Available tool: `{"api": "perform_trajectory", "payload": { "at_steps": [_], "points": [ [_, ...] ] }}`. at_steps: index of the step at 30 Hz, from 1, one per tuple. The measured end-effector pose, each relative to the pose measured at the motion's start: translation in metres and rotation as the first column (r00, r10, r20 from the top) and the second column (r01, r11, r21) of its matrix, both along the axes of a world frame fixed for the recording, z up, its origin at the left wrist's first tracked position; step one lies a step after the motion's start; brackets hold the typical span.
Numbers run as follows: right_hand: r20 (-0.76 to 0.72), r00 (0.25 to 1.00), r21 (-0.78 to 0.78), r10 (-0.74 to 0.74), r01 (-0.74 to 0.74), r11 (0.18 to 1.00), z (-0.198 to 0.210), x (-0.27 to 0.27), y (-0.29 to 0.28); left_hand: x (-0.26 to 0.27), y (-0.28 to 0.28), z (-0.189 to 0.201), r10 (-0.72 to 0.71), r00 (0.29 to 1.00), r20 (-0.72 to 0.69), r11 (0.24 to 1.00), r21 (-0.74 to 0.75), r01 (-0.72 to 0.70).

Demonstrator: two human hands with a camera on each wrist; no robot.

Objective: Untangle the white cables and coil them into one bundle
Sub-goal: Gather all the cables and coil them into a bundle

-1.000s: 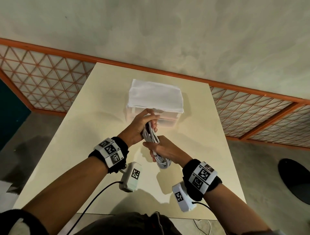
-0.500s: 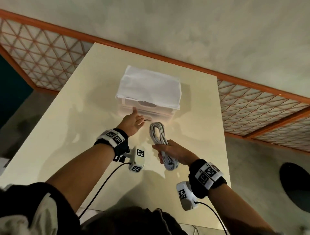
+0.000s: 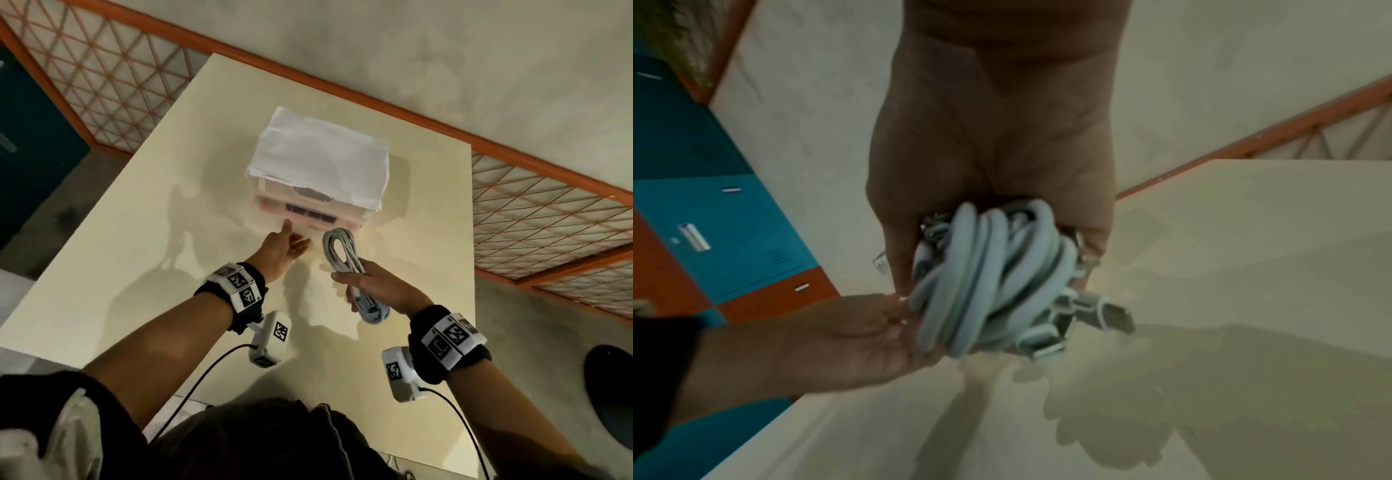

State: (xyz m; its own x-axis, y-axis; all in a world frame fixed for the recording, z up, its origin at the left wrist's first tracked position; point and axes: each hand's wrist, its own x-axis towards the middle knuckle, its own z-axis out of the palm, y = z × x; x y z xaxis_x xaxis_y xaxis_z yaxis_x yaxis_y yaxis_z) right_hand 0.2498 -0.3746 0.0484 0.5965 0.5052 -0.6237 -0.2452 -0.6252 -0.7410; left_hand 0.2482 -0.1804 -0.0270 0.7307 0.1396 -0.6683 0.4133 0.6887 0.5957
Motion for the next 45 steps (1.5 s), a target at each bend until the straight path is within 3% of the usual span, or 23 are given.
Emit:
{"api": "perform_trajectory", "payload": {
  "at_steps": [2, 9, 13, 16, 21, 27, 30, 33, 35, 40, 45],
  "points": [
    [0.033, 0.999, -0.023, 0.015, -0.014, 1.0, 0.004, 0.012, 0.009, -0.008, 0.001, 0.001, -0.038, 0.999, -0.012, 0.999, 0.002, 0.038],
    [0.058, 0.983, -0.086, 0.174, -0.169, 0.982, 0.005, 0.053, 0.067, -0.032, 0.013, 0.001, 0.028, 0.996, -0.085, 0.997, -0.073, -0.035],
    [0.051, 0.913, -0.282, 0.405, -0.376, 0.883, -0.011, 0.067, 0.097, -0.042, 0.017, 0.003, 0.017, 0.998, -0.059, 0.991, -0.128, -0.025],
    [-0.06, 0.906, -0.323, 0.418, -0.414, 0.851, -0.022, 0.076, 0.107, -0.044, 0.017, 0.003, 0.006, 0.999, -0.047, 0.993, -0.115, -0.011],
    [-0.203, 0.976, -0.196, 0.083, -0.123, 0.973, -0.037, 0.085, 0.104, -0.043, 0.019, 0.0, -0.003, 0.999, -0.04, 0.992, -0.129, -0.003],
    [-0.192, 0.977, -0.148, -0.087, 0.058, 0.987, -0.05, 0.081, 0.099, -0.043, 0.019, 0.0, -0.01, 0.999, -0.051, 0.994, -0.111, 0.004],
    [-0.003, 0.999, -0.183, -0.039, 0.038, 0.982, -0.055, 0.082, 0.103, -0.043, 0.02, 0.0, -0.027, 0.998, -0.052, 0.995, -0.098, 0.022],
    [0.196, 0.978, -0.341, 0.077, -0.005, 0.94, -0.06, 0.082, 0.108, -0.043, 0.02, 0.002, -0.042, 0.998, -0.039, 0.995, -0.097, 0.038],
    [0.27, 0.959, -0.396, 0.087, 0.029, 0.918, -0.064, 0.078, 0.111, -0.043, 0.019, 0.002, -0.05, 0.998, -0.039, 0.995, -0.09, 0.046],
    [0.396, 0.917, -0.369, -0.05, 0.209, 0.906, -0.074, 0.069, 0.119, -0.041, 0.018, 0.0, -0.056, 0.998, -0.038, 0.996, -0.065, 0.053],
    [0.505, 0.863, -0.39, -0.024, 0.253, 0.885, -0.077, 0.062, 0.119, -0.037, 0.018, 0.003, -0.045, 0.998, -0.052, 0.998, -0.054, 0.042]
  ]
}}
